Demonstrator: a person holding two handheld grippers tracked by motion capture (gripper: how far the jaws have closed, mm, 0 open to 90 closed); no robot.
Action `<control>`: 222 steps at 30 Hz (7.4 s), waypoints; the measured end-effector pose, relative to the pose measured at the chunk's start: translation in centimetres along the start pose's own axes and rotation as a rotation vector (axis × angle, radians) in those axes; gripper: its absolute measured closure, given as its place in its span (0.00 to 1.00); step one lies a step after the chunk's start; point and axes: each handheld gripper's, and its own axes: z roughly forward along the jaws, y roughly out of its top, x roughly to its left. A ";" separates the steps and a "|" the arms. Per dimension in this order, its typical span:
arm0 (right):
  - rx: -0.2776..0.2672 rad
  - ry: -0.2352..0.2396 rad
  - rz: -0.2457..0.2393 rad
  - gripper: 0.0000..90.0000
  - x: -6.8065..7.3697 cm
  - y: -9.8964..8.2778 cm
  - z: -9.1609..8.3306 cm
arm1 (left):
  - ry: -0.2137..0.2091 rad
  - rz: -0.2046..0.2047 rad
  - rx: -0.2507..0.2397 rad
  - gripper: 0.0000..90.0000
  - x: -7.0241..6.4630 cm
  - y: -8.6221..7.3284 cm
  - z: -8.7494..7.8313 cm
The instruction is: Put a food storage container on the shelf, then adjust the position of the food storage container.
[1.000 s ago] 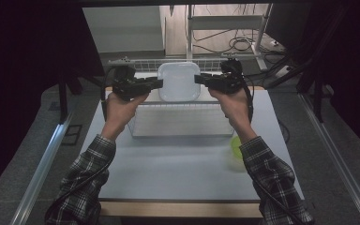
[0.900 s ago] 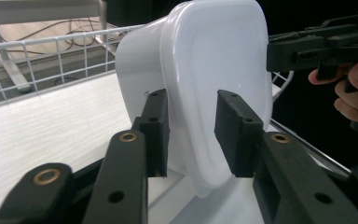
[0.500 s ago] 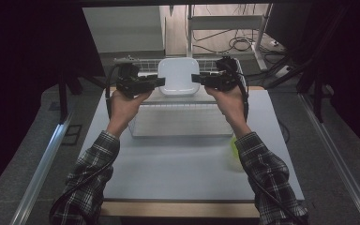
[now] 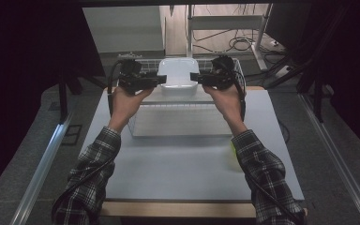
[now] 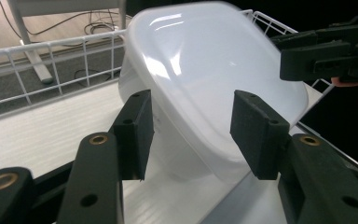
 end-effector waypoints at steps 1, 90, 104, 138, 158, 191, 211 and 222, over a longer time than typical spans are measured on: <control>-0.003 -0.003 0.000 0.59 0.0 0.0 0.1 | 0.002 -0.004 0.000 0.54 0.1 0.1 0.1; 0.068 0.078 -0.166 0.04 0.2 -19.5 -7.3 | -0.025 0.253 0.030 0.07 -5.4 -22.1 -3.4; 0.153 0.069 -0.206 0.04 1.0 -23.1 -7.1 | -0.001 0.259 0.091 0.07 -5.5 -24.6 -3.7; 0.139 -0.128 -0.083 0.57 -3.5 -22.1 -10.7 | 0.002 0.235 0.123 0.06 -4.9 -25.3 -3.5; 0.162 -0.404 0.000 1.00 -11.4 -22.5 -12.9 | 0.005 0.225 0.144 0.06 -4.8 -25.4 -3.2; 0.263 -0.223 0.021 1.00 -6.6 -23.5 -8.9 | 0.002 0.225 0.175 0.06 -4.8 -25.6 -2.7; 0.361 -0.086 0.011 0.99 -4.5 -24.9 -7.9 | 0.001 0.226 0.182 0.06 -4.9 -25.6 -2.7; 0.360 -0.010 0.007 0.99 -3.0 -25.0 -6.3 | 0.003 0.235 0.194 0.06 -4.9 -25.6 -2.6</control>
